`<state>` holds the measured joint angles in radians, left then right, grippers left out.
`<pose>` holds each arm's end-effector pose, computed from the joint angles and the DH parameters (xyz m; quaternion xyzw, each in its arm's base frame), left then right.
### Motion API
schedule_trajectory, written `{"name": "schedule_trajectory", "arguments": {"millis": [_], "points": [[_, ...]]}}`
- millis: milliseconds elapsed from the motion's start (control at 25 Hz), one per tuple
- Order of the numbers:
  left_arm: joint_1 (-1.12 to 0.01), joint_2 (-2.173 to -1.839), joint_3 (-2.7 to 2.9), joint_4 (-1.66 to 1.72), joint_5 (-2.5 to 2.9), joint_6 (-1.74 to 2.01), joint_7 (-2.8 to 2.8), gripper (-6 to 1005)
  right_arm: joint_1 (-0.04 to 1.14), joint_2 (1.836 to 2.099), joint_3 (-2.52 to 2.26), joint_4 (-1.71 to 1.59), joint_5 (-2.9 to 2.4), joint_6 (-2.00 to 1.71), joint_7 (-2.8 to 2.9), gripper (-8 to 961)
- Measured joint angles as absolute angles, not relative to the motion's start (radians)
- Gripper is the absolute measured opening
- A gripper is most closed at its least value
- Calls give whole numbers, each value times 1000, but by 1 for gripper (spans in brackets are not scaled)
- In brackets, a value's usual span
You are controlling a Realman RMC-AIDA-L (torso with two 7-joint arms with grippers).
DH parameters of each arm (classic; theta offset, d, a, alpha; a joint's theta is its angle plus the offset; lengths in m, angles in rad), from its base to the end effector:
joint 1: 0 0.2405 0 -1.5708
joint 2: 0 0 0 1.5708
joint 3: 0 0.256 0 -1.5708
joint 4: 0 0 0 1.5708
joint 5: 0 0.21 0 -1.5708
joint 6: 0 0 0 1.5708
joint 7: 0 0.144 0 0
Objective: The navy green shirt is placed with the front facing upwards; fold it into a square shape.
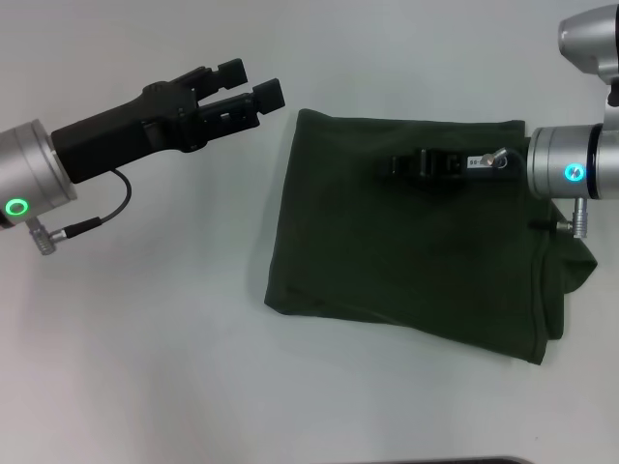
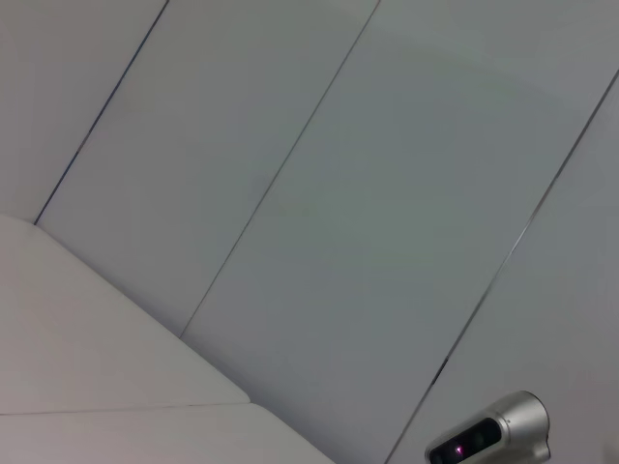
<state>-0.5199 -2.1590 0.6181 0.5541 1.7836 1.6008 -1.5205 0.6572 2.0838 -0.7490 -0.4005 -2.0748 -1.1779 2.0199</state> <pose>-0.2351 0.3217 -0.0194 -0.8491 -0.3232 -0.4062 0.0975 0.2735 0.3568 -0.0582 -0.8020 0.5562 0.1877 0.1103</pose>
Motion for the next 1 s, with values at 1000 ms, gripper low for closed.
{"name": "schedule_trajectory", "arguments": {"millis": [1000], "points": [[-359, -2144, 544, 711, 1888, 1795, -1491, 947, 580, 2050, -718, -468, -1808, -1308, 1847, 220]]}}
